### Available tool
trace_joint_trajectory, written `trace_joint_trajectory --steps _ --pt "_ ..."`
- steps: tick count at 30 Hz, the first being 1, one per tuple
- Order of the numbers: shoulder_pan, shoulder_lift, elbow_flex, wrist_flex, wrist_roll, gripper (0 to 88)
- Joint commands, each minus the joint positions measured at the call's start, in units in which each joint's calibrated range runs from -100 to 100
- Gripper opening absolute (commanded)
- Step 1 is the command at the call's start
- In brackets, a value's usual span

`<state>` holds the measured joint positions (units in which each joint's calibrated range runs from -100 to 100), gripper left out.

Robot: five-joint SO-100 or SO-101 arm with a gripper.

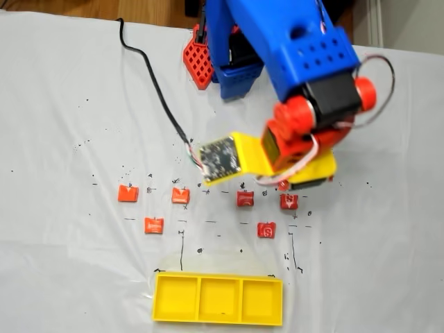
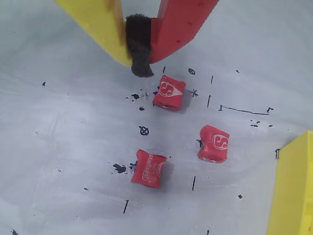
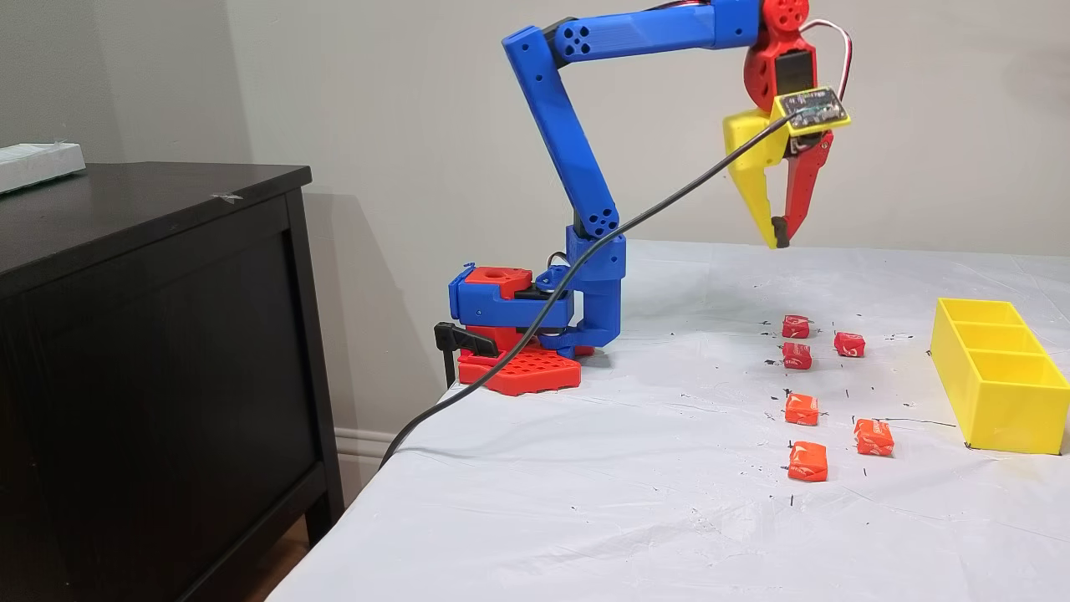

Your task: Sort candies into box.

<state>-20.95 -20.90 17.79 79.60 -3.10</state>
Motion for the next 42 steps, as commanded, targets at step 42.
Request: trace_joint_trajectory --steps 42 --pt "-6.86 15.72 6.74 -17.51 -3.08 28.0"
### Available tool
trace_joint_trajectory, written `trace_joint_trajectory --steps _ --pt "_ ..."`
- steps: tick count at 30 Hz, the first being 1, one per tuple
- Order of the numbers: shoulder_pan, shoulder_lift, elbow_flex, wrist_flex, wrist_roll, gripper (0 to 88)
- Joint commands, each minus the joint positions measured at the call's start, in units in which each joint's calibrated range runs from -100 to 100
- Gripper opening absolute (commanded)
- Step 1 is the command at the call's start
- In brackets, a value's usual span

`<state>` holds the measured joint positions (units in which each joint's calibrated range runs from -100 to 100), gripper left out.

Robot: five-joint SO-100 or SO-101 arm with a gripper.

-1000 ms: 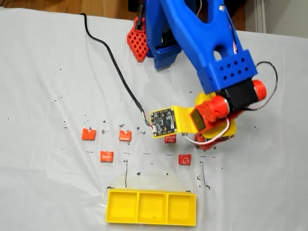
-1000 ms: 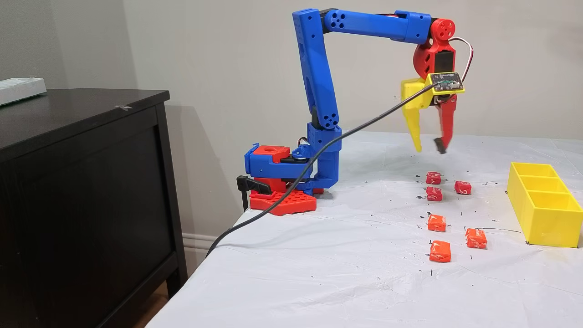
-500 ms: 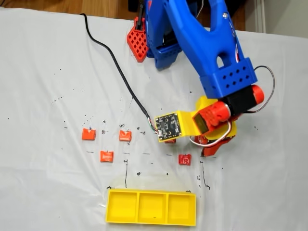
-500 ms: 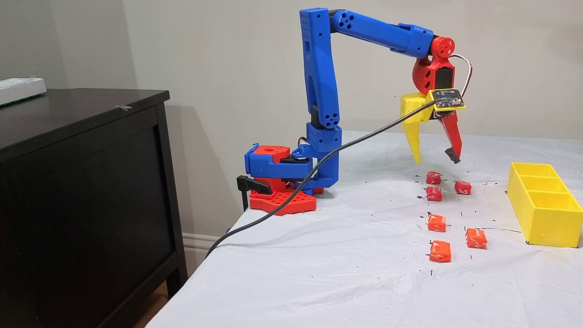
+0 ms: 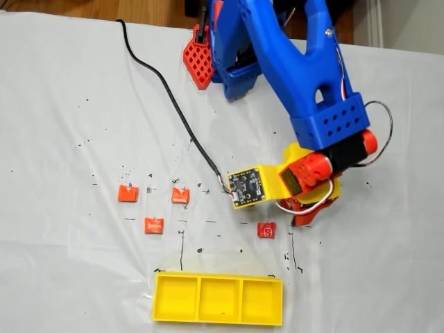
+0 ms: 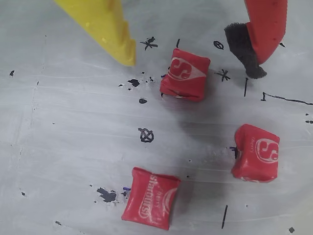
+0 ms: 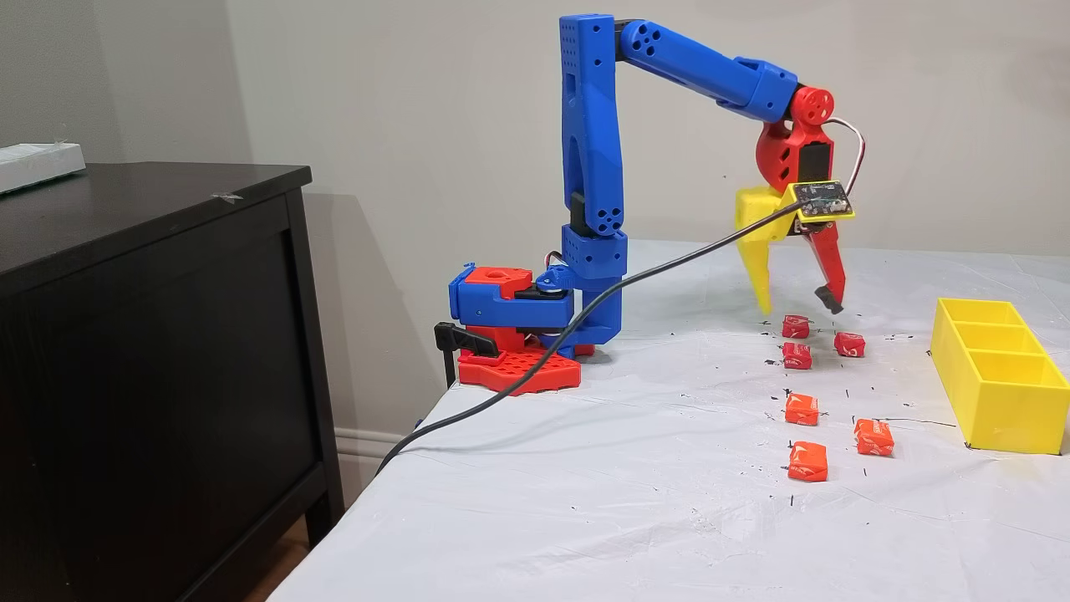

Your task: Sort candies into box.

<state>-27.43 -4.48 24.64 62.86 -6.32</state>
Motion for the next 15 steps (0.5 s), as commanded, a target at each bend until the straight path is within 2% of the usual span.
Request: trace_joint_trajectory --steps 1,15 --pt "-0.47 -0.44 0.26 -1.25 0.15 28.1" --pt "-0.11 1.26 0.44 -4.94 0.29 28.3"
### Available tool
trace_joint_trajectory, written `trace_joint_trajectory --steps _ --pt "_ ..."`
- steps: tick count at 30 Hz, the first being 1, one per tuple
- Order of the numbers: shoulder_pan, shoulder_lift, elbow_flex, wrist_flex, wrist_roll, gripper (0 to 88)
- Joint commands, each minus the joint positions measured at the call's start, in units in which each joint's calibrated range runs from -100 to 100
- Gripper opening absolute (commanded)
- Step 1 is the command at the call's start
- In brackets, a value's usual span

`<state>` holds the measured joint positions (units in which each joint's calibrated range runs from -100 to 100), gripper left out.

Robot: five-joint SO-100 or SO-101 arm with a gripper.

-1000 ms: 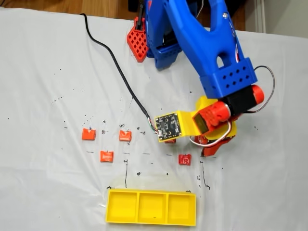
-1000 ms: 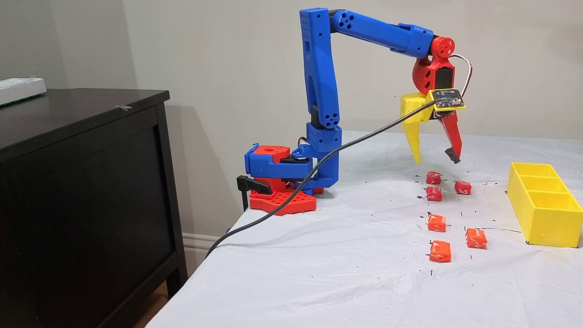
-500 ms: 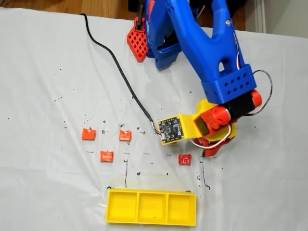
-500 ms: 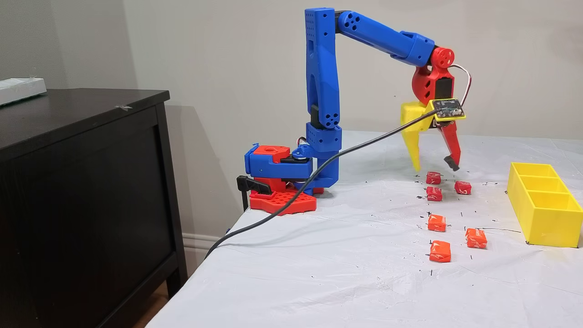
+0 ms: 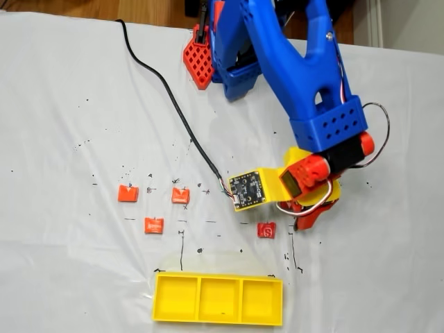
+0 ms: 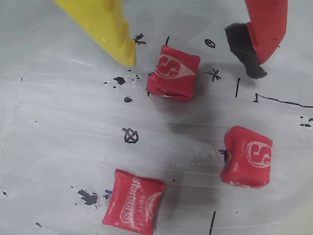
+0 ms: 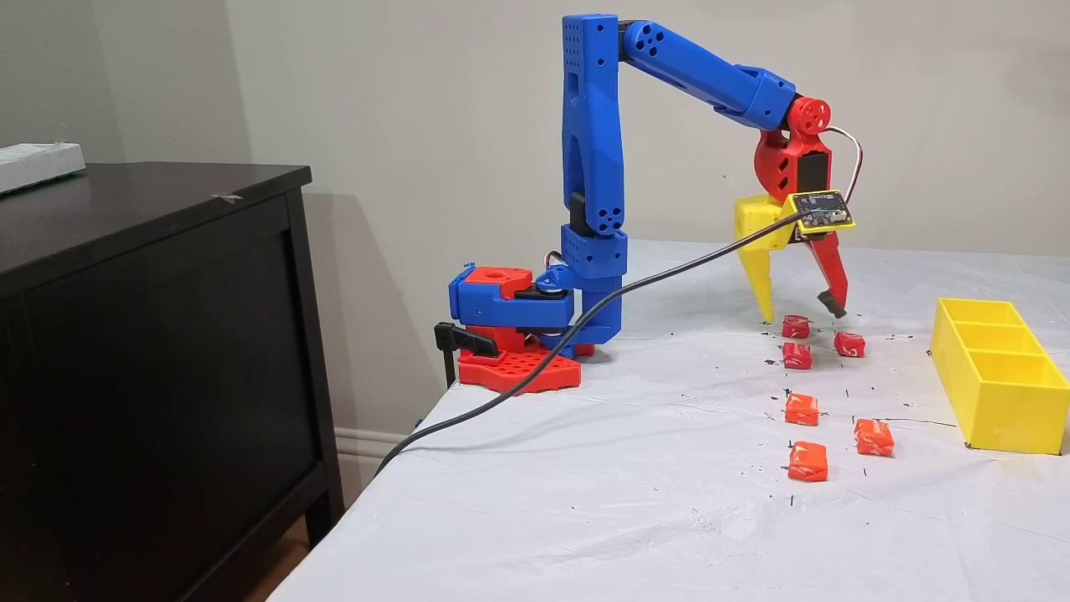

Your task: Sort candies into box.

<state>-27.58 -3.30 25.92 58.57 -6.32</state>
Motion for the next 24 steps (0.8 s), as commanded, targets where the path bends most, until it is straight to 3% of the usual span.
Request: trace_joint_trajectory --steps 1,8,12,24 --pt "0.05 0.50 -0.75 -0.90 0.39 28.5" --pt "1.14 4.74 -0.11 -4.17 2.30 28.0" --pt "1.50 7.12 -0.11 -5.81 3.08 3.0" --pt "4.67 -9.08 1.16 -6.79 3.13 0.2"
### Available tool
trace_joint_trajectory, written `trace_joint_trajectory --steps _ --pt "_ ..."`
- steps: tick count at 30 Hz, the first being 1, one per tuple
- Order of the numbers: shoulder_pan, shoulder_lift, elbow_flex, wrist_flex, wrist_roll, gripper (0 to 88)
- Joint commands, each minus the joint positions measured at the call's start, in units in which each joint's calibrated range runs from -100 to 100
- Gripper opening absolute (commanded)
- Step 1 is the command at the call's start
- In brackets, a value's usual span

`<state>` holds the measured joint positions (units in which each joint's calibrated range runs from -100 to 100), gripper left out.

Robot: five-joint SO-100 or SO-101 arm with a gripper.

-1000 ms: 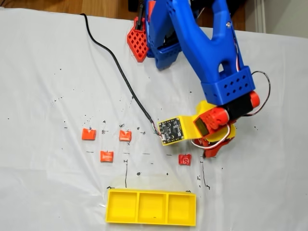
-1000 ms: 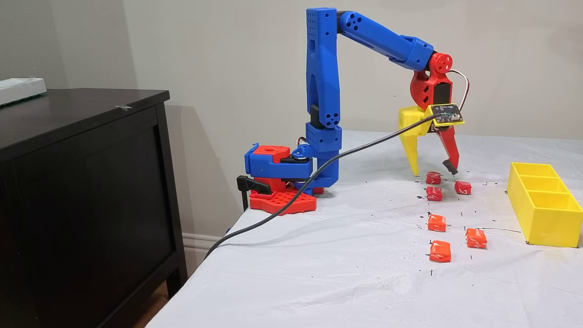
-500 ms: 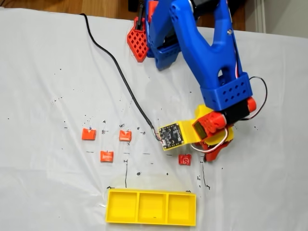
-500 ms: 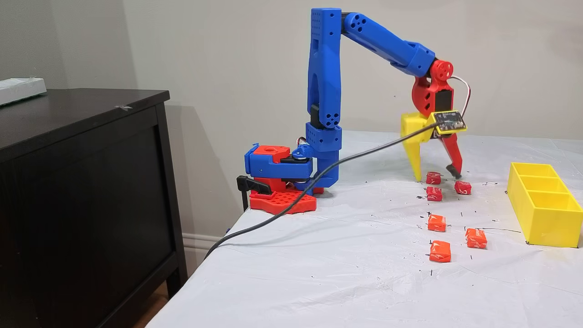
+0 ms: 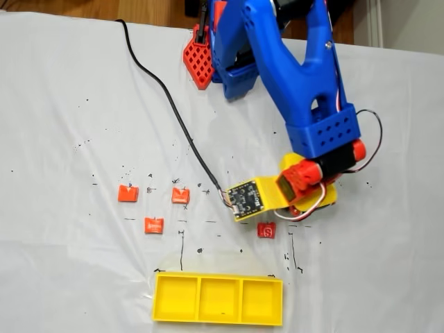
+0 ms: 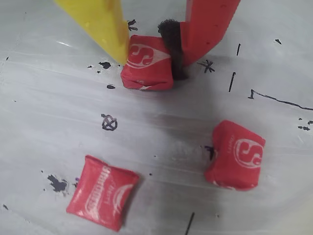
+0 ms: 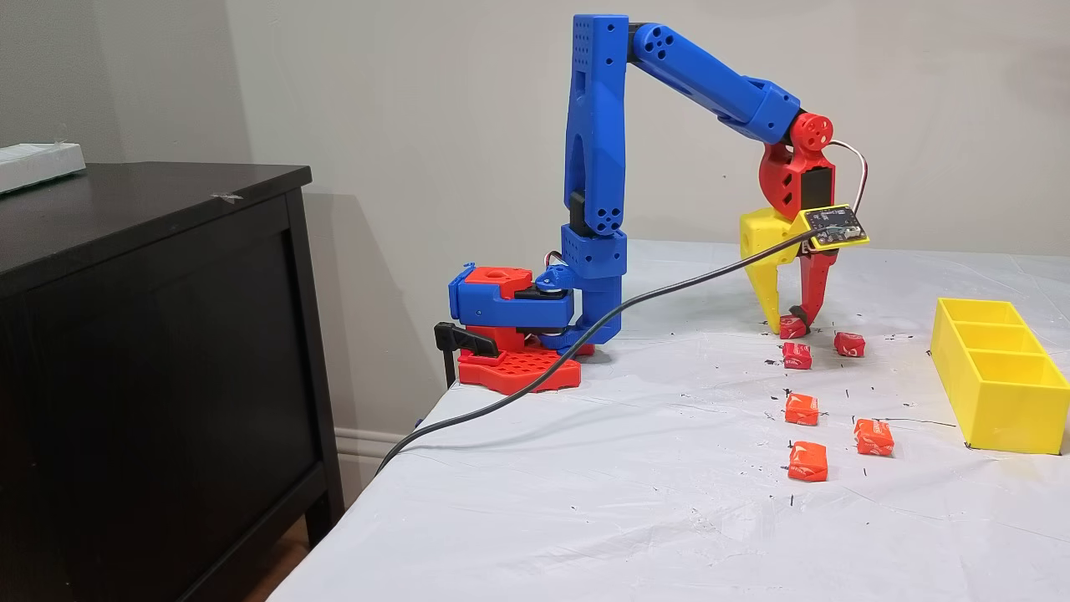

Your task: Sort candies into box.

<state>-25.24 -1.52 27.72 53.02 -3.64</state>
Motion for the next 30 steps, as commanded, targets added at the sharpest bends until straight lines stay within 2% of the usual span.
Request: trace_joint_trajectory --steps 1,8,12,19,30 --pt "2.96 -13.15 -0.63 -1.73 0.59 0.2" --pt "7.49 -24.26 -0.54 -6.56 2.10 0.2" --pt "9.85 -26.89 2.19 -13.68 1.76 0.2" --pt "12.93 -21.80 0.19 -22.52 0.05 0.1" --pt "14.83 -11.96 -5.91 -26.29 -0.59 0.1"
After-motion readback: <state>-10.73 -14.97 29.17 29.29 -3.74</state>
